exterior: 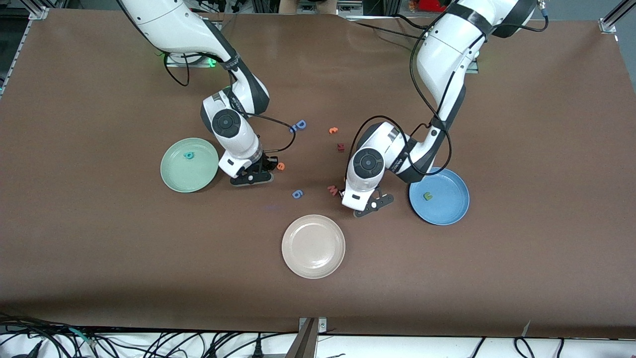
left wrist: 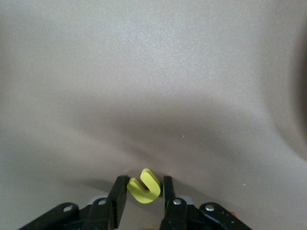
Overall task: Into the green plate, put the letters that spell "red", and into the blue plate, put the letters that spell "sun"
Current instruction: 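Grasp the teal 1 with the right gripper while the left gripper lifts u, then drop the 1 on green while the left gripper drops the u on blue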
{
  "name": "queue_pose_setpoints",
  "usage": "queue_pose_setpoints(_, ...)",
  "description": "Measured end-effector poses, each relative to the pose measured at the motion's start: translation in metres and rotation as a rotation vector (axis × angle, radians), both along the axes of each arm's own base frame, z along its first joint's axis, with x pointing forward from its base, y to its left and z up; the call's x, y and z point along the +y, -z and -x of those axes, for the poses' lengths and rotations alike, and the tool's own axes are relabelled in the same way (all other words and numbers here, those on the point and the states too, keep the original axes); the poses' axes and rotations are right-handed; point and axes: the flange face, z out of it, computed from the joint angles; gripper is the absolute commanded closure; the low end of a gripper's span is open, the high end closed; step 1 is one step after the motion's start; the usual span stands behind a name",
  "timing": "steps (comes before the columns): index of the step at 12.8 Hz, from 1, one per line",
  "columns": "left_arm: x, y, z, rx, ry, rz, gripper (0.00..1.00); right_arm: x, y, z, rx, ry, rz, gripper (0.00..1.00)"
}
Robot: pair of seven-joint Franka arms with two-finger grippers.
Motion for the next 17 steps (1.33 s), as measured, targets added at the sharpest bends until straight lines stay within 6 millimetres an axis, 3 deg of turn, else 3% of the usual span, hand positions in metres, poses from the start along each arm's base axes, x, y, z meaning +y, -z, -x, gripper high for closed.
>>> queue_pose_setpoints(3,0.0,-0.001,0.0,-0.001,0.015,0.002,0.99,-0.009,-0.003,-0.002,0.056,0.008,0.043,0.87)
queue_pose_setpoints(5,0.001,-0.002,-0.002,-0.003,0.026,0.004,1.0,-0.026,-0.018,-0.013,0.076,0.017,0.073,0.87)
queue_pose_setpoints(8,0.016,-0.037,-0.017,-0.01,0.063,0.004,1.0,-0.06,-0.049,-0.029,0.095,-0.009,0.109,0.87)
queue_pose_setpoints(10,0.042,-0.071,-0.03,0.005,0.111,-0.004,1.0,-0.09,-0.064,-0.039,0.11,-0.036,0.13,0.87)
queue_pose_setpoints(12,0.077,-0.088,-0.042,0.04,0.178,-0.011,0.98,-0.119,-0.064,-0.046,0.13,-0.068,0.149,0.87)
queue_pose_setpoints(17,0.191,-0.067,-0.068,0.143,0.318,0.01,0.98,-0.167,-0.041,-0.044,0.175,-0.127,0.169,0.87)
